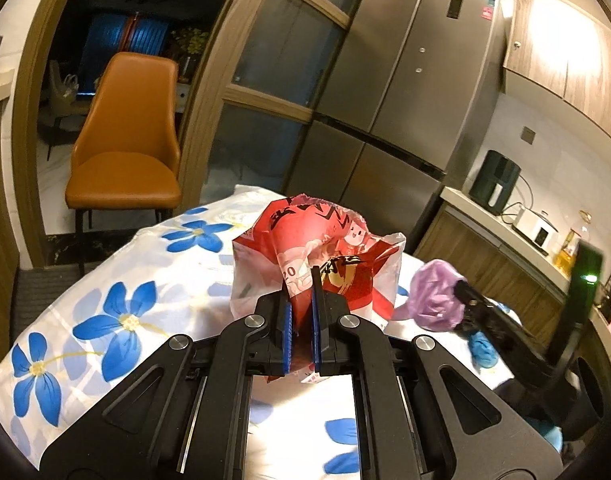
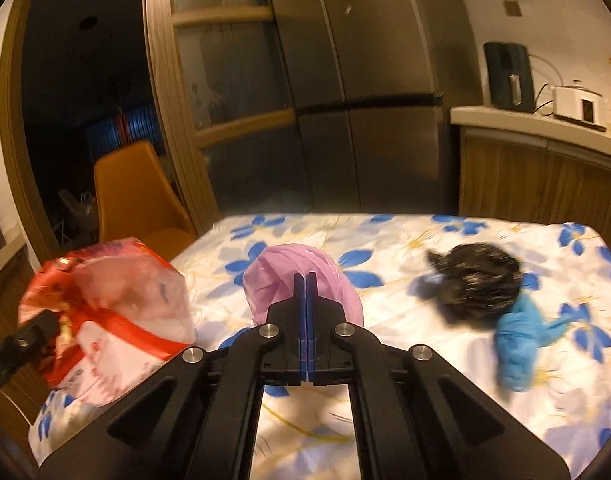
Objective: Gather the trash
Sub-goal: 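Grasp the pink bag with the right tool while the left tool holds the red snack bag, then carry the red snack bag and pink bag over the black bin with both tools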
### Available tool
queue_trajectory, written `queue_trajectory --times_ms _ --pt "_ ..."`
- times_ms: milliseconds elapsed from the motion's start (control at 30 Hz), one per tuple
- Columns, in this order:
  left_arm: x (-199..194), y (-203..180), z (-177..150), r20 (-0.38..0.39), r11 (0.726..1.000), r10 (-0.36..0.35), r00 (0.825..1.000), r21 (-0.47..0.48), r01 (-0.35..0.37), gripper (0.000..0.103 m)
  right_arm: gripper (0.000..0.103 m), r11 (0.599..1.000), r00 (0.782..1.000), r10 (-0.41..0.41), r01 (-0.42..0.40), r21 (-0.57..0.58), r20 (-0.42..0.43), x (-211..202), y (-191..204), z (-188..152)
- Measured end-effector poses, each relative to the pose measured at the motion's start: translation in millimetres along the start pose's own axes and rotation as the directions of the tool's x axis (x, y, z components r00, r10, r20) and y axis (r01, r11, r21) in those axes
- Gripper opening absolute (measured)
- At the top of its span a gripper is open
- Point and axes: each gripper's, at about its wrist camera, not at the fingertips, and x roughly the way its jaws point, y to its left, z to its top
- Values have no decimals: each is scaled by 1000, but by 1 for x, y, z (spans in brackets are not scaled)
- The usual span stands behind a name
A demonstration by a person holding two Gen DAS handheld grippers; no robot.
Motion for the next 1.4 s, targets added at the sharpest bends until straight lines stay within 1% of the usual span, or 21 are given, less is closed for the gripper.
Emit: queue_trajectory --times_ms 167,367,567,733,900,1133,1400 --pt "-8 -26 -3 2 999 -40 999 29 40 6 1 1000 997 -22 21 19 78 -54 -21 6" --pt "-17 -66 -13 -12 992 -107 994 72 108 6 1 996 986 -85 80 40 143 -108 -51 7" --pt "-23 -105 -25 -34 978 -168 985 119 171 6 1 987 972 -158 147 70 174 -148 -83 2" --pt "-27 -135 -33 -49 963 -214 976 157 219 6 1 977 958 -206 191 95 198 -172 -104 -2" --pt "-30 -167 -44 -69 943 -258 964 197 267 6 1 967 943 -249 231 106 220 -193 -120 -4" --pt "-32 -209 -56 -96 912 -320 942 237 334 6 1 945 915 -321 294 142 244 -221 -148 -8" --pt "-33 -255 -69 -129 873 -388 913 268 408 6 1 921 883 -386 351 169 267 -247 -176 -11"
